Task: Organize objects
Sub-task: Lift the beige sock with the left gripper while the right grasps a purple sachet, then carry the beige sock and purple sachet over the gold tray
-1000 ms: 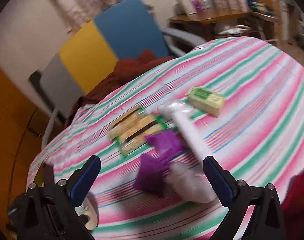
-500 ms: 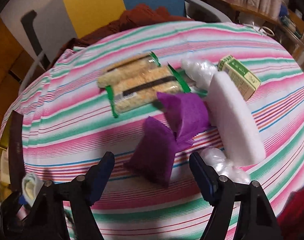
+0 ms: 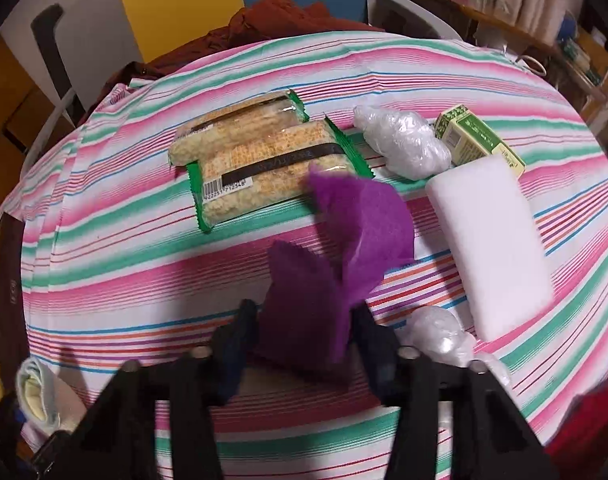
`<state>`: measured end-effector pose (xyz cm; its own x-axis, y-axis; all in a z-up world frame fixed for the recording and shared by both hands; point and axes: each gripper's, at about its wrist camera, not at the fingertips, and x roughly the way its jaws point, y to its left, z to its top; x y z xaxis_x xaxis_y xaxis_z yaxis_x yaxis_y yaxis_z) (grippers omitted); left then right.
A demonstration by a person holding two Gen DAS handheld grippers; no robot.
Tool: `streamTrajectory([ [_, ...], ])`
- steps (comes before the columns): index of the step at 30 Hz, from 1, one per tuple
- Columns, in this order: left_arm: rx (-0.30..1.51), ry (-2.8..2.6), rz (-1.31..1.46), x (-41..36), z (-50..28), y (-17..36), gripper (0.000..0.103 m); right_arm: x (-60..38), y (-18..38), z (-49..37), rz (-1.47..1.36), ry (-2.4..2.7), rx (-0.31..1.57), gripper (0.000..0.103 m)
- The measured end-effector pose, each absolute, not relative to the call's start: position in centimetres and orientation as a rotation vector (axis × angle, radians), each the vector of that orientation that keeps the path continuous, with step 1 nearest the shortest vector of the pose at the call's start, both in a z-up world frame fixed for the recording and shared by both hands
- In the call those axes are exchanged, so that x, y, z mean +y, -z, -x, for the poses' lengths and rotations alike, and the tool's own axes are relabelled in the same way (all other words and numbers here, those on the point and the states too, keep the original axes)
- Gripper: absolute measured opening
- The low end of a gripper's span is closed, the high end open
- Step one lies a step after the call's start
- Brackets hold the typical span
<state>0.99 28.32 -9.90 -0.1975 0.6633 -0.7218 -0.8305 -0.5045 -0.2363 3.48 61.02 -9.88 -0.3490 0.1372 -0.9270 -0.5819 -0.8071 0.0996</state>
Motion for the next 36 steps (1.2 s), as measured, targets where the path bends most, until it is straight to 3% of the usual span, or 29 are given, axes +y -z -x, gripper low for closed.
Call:
streamTrajectory([
  [16, 0.282, -1.87, 1.01, 29.6, -0.6, 10.2, 0.05, 57.0, 9.6, -2.5, 1.567, -2.363, 0.398, 0.044],
  [36, 0.205, -2.166, 0.872, 21.7, -1.2, 1.3, 0.05, 55.0, 7.5, -2.5, 1.496, -2.478, 0.306, 0.044],
])
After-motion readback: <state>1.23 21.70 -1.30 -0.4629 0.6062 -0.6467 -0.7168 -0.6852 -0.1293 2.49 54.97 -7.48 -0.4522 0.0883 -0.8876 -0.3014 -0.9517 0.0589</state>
